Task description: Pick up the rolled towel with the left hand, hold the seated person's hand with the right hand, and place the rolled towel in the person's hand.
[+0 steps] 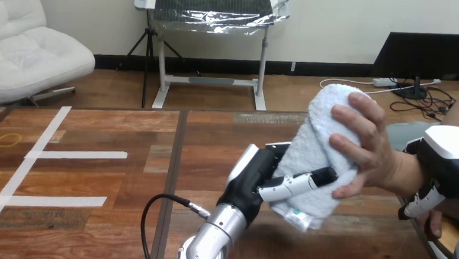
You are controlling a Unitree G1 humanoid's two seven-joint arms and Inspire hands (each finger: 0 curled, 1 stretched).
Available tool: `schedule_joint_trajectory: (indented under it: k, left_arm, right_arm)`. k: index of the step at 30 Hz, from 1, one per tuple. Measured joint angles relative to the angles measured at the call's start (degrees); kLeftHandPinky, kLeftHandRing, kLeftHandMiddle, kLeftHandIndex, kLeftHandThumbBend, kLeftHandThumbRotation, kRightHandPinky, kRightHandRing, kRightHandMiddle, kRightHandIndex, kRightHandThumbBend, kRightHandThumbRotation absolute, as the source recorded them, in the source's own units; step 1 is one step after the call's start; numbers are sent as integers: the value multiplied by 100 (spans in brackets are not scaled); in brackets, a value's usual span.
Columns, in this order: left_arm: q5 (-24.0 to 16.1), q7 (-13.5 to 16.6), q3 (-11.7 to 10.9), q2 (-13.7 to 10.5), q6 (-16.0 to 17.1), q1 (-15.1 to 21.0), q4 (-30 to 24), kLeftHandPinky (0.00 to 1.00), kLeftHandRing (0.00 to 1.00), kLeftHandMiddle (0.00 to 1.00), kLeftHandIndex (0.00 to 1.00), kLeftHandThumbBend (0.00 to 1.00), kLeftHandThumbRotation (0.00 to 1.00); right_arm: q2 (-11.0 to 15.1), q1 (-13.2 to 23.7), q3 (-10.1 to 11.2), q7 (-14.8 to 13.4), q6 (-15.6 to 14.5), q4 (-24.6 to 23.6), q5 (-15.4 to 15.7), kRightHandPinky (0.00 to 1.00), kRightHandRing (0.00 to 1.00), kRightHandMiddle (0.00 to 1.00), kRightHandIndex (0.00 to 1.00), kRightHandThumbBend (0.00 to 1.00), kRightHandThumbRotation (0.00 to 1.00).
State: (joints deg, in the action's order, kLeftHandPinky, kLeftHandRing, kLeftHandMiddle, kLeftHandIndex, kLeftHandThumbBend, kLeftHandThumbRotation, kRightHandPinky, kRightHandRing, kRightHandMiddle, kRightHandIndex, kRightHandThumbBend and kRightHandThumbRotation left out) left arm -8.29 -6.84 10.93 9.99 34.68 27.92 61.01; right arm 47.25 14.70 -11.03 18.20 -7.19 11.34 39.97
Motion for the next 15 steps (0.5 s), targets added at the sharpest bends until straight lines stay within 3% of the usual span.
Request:
schedule_joint_trajectory:
  k: [6, 15]
  left_arm:
    - [-132, -194, 144, -14, 2, 0, -16, 48, 64, 71, 77, 100, 65]
    - [-156, -510, 246, -58, 2, -26, -151, 50, 73, 79, 85, 100, 68]
  right_arm:
    - [-16, -214, 62, 66, -153, -409, -73, 84, 92, 93, 89, 82, 0]
    - [-156, -655, 337, 87, -445, -1232, -324, 86, 94, 94, 89, 81, 0]
